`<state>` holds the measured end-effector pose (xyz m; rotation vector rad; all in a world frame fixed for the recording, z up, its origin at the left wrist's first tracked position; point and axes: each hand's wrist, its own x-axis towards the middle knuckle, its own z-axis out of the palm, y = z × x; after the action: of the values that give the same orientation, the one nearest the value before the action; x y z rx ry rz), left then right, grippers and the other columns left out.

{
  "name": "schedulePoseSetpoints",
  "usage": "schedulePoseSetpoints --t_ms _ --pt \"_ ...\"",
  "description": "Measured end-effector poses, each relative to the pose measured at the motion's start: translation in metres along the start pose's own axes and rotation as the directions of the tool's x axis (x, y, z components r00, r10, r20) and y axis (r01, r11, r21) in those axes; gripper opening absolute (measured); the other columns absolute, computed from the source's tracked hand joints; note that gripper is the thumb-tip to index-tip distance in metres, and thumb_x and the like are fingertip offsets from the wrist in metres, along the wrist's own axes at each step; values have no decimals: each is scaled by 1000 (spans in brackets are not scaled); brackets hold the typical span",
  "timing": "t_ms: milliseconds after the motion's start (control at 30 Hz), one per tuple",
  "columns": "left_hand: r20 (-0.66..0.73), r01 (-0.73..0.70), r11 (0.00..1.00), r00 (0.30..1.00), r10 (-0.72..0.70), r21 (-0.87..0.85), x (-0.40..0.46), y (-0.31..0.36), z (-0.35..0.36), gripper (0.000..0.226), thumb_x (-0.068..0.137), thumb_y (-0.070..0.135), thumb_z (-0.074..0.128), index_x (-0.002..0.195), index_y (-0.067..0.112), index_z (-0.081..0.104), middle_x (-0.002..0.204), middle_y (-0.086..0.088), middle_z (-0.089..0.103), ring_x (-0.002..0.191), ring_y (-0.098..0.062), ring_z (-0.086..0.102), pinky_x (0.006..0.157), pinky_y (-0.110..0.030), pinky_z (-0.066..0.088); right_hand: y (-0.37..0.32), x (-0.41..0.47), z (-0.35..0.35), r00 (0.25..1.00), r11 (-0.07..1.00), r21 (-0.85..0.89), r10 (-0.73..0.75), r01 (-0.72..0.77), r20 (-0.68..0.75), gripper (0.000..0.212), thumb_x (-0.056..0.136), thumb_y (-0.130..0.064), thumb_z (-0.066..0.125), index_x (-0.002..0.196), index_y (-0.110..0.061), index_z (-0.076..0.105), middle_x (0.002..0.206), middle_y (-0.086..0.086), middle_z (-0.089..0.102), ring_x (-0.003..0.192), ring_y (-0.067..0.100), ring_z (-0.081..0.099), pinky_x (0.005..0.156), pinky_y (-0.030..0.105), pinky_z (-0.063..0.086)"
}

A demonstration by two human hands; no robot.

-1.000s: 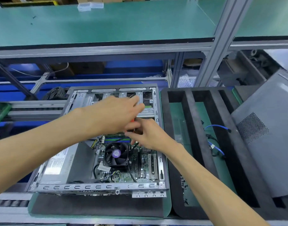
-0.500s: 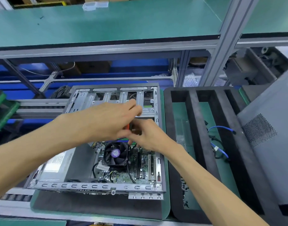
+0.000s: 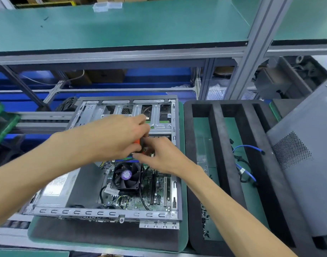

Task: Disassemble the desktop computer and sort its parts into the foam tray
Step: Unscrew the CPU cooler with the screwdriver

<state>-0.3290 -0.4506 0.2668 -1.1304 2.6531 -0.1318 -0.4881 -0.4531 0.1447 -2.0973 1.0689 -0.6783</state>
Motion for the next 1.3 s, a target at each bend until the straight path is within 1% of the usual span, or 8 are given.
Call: schedulePoseSetpoints --t_ms 167,333,567,700,767,967,1133,1300 --pt "-61 286 922 958 -280 262 16 18 9 48 102 51 17 97 20 53 73 -3 52 77 -30 62 59 -34 34 -1 0 1 999 998 -60 30 -29 11 28 93 -46 68 107 -22 66 83 0 76 76 19 67 75 39 54" --pt "13 35 978 999 -33 -206 -4 -3 6 25 92 30 58 113 26 46 109 8 41 72 -12 51 63 -30 42 0 2 1 998 999 -25 37 -36 56 17 97 -40 63 102 -24 60 77 2 74 71 21 69 72 39 55" --pt "-138 308 929 949 -284 207 13 19 11 58 88 68 11 85 18 41 61 0 42 62 -29 50 50 -34 24 1 1 2 999 996 -77 43 -42 12 21 93 -44 68 96 -23 69 72 -9 66 65 16 58 64 31 44" --pt "-110 12 999 994 -18 -52 1 13 3 30 92 43 56 113 24 46 106 2 50 77 -22 59 59 -32 37 1 2 1 995 996 -35 85 -84 43 23 95 -40 65 84 -21 57 68 -6 69 67 20 64 64 38 52" --pt "-68 -17 998 998 12 -68 0 7 -3 20 91 33 59 108 24 55 104 4 53 80 -24 60 62 -33 37 1 3 4 996 994 -98 57 -50 63 25 94 -45 63 92 -22 54 76 -1 70 74 23 65 70 43 54" --pt "-158 413 869 910 -383 273 5 14 11 54 104 51 24 86 14 59 77 -11 61 78 -33 66 57 -32 31 0 1 4 997 993 -114 -10 19 80 38 94 -48 65 128 -32 59 109 -11 74 84 18 69 81 41 55" --pt "-7 72 986 997 -74 -152 -20 -2 7 29 91 32 61 115 23 51 110 1 49 83 -25 60 65 -37 44 4 1 6 996 994 -107 -6 16 85 24 95 -45 59 118 -38 61 81 -25 66 67 9 64 72 36 53" --pt "-92 265 954 963 -254 142 -6 22 14 37 105 41 35 95 16 61 84 -9 63 81 -35 64 63 -38 41 -1 1 9 991 970 -242 29 3 130 26 87 -59 59 91 -33 54 78 -10 65 77 24 64 72 40 53"
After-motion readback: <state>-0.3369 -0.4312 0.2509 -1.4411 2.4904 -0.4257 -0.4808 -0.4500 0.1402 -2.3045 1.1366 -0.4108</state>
